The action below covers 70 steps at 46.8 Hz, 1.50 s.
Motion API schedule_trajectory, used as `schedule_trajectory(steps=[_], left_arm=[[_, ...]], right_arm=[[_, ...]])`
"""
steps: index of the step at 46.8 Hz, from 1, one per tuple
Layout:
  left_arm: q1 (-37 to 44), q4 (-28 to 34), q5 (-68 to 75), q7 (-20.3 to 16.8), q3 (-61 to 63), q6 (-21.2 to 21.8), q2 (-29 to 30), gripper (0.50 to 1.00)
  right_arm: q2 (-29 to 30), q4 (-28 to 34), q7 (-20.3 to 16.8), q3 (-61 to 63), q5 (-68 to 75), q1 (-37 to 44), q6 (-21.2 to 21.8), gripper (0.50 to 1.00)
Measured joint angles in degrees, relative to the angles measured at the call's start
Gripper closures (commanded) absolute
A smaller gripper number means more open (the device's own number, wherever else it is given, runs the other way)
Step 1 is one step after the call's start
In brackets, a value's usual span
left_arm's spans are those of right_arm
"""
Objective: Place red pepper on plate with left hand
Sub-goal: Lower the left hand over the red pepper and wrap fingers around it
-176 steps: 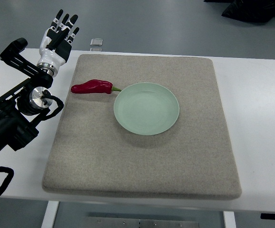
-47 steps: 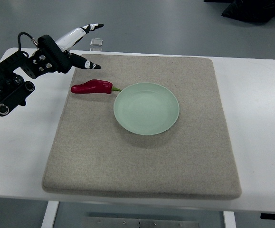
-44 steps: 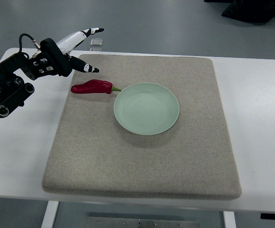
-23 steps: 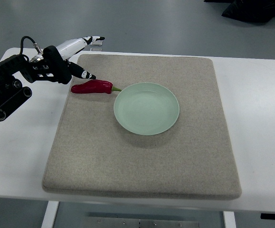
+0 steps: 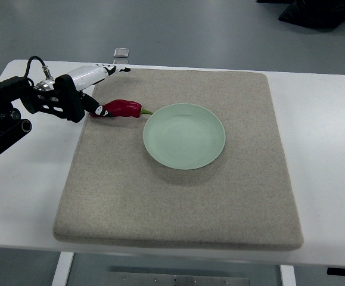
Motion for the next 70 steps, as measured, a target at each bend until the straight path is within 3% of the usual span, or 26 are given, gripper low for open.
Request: schedule_trajectory(steps=[9,39,70], left_arm=[[-0.4,0.2,0.0,0.1,0.2,0.1,-0.1,0.559],[-1.8,3.6,0.0,0.2,3.6,0.5,-4.5,0.561],[-2.6,6.0,1.4,0.2,4.8,0.9,-6.1,0.675]], right_arm=[[0.0,0.0,0.0,0.0,0.0,0.0,0.0,0.568],[0.0,0.0,0.0,0.0,0.0,0.0,0.0,0.568],[0.0,0.0,0.0,0.0,0.0,0.0,0.0,0.568]])
